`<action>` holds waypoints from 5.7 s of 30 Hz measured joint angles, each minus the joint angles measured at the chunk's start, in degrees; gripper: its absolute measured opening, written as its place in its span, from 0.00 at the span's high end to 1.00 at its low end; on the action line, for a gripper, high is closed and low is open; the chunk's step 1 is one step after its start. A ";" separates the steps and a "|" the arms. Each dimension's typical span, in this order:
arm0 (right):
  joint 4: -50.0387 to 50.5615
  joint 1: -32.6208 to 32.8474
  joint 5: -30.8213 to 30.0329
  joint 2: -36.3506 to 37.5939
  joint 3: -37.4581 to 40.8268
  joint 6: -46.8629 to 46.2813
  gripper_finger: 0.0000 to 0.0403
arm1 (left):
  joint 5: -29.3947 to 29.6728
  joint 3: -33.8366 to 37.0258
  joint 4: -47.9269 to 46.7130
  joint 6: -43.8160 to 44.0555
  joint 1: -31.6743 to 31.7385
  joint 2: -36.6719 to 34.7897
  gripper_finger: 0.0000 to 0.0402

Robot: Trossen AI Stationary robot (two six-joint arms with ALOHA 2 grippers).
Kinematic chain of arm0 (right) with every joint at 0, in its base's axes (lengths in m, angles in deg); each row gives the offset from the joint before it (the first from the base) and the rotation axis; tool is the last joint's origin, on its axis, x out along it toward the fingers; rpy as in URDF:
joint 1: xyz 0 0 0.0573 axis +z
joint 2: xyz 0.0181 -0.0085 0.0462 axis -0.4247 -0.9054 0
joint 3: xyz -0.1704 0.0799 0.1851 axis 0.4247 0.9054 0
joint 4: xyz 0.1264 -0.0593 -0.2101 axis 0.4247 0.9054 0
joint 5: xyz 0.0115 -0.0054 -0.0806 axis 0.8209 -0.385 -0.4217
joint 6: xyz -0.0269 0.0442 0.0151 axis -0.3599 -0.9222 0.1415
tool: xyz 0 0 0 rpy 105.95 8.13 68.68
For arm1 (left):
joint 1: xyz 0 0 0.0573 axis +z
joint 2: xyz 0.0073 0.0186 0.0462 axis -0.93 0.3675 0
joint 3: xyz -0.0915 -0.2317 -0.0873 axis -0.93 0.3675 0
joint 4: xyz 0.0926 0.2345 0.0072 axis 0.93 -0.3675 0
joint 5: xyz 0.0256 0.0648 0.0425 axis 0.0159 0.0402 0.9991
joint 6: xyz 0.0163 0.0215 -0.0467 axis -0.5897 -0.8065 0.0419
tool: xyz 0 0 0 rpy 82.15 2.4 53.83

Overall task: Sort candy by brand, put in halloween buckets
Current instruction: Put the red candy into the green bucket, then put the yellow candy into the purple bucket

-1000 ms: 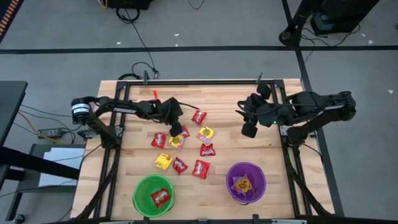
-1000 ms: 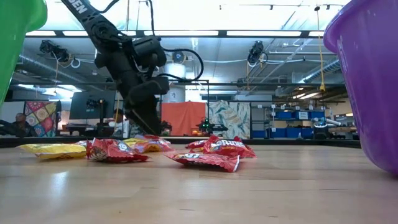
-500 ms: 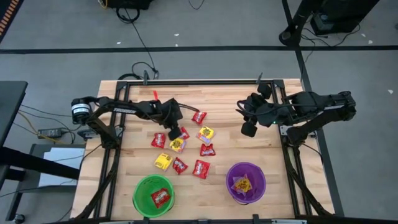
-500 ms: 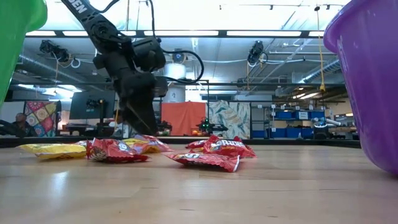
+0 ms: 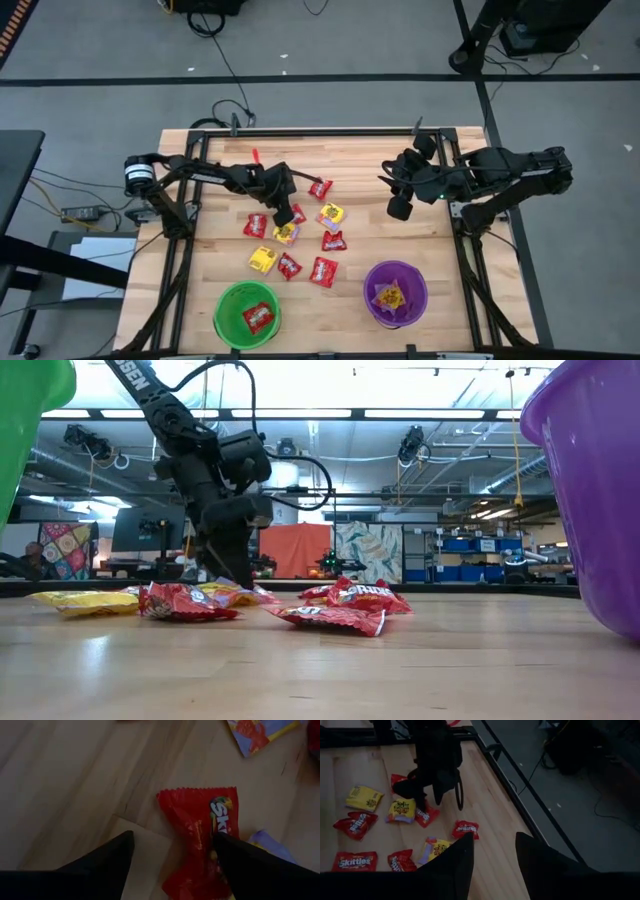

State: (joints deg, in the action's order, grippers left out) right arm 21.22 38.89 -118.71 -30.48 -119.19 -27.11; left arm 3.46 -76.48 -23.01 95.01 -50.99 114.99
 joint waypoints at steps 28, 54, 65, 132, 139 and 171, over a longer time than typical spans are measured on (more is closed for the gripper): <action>2.86 0.00 -3.51 0.00 0.00 0.88 0.61 | -1.42 -11.61 -16.71 -2.69 -0.50 -1.95 0.97; 7.99 -1.53 -4.70 0.00 0.02 -4.62 0.61 | 13.80 -18.10 -37.49 20.54 -26.62 -33.67 0.98; 8.23 -1.53 -4.76 0.00 0.02 -8.07 0.61 | 19.78 -18.10 -38.59 35.65 -49.66 -34.85 0.98; -4.28 -3.07 -7.41 -0.76 0.04 0.82 0.61 | 60.55 -22.37 -48.04 12.54 -30.42 -29.23 0.61; -5.41 -13.26 2.91 -1.84 0.04 7.38 0.61 | 47.76 -20.57 -26.67 -9.06 -18.41 -30.12 0.61; -11.16 -53.30 29.60 -1.75 4.10 24.13 0.61 | 23.85 -6.33 -15.65 -17.53 19.86 -30.12 0.61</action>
State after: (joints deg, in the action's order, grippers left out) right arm 10.07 -14.41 -89.11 -32.23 -115.09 -2.98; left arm 27.31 -82.82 -38.66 77.48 -31.13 84.87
